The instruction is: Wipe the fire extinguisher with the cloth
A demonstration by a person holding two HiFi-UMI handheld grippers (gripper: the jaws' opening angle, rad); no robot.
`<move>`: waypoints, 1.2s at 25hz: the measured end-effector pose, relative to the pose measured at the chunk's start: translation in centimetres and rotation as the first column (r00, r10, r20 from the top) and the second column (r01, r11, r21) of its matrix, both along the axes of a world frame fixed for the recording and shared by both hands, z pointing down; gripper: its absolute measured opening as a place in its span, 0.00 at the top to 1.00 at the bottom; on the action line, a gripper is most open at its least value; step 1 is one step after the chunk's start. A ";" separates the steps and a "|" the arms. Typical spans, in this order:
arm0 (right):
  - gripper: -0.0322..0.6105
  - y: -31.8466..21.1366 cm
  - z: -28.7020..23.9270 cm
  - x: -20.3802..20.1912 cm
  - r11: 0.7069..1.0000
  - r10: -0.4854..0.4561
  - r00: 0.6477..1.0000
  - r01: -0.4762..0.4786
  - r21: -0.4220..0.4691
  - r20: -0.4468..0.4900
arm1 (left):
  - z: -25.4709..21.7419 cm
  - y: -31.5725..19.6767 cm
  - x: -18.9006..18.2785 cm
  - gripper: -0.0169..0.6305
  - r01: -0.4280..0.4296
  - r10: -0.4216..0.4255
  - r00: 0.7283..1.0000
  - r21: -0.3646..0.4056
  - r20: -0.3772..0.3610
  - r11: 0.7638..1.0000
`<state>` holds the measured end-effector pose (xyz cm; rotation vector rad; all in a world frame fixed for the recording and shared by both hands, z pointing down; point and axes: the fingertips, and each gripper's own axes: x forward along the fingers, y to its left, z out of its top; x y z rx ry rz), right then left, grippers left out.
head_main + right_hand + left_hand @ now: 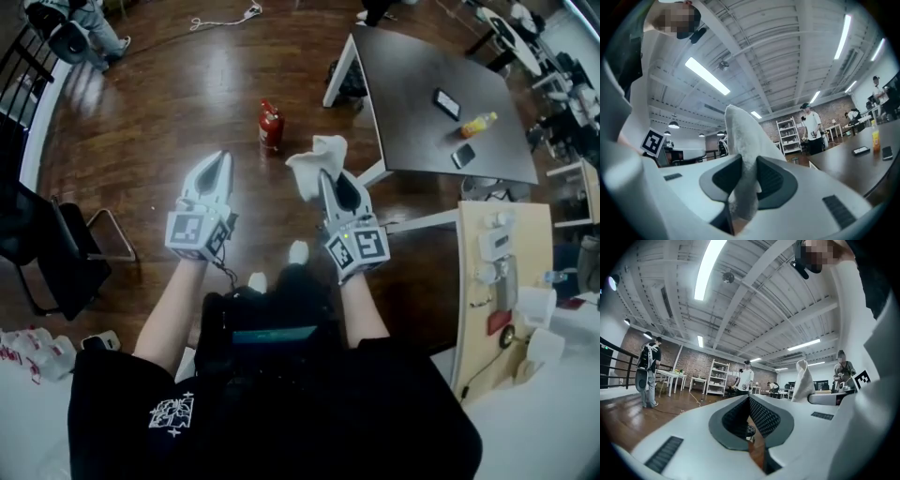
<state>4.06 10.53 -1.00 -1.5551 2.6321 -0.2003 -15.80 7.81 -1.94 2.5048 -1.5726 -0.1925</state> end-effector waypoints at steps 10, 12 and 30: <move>0.78 3.7 -3.1 1.7 1.000 -0.018 1.000 0.018 0.002 -0.010 | -2.9 4.0 2.3 0.97 -0.008 0.008 1.000 0.012 0.027 1.000; 0.78 3.6 -3.1 2.7 1.000 -0.009 1.000 0.009 0.003 -0.015 | -2.9 3.5 3.1 0.97 -0.010 0.010 1.000 0.017 0.023 1.000; 0.78 3.7 -2.6 4.6 1.000 0.014 1.000 -0.014 -0.006 -0.023 | -4.3 4.1 4.9 0.97 0.008 -0.009 1.000 0.039 0.020 0.999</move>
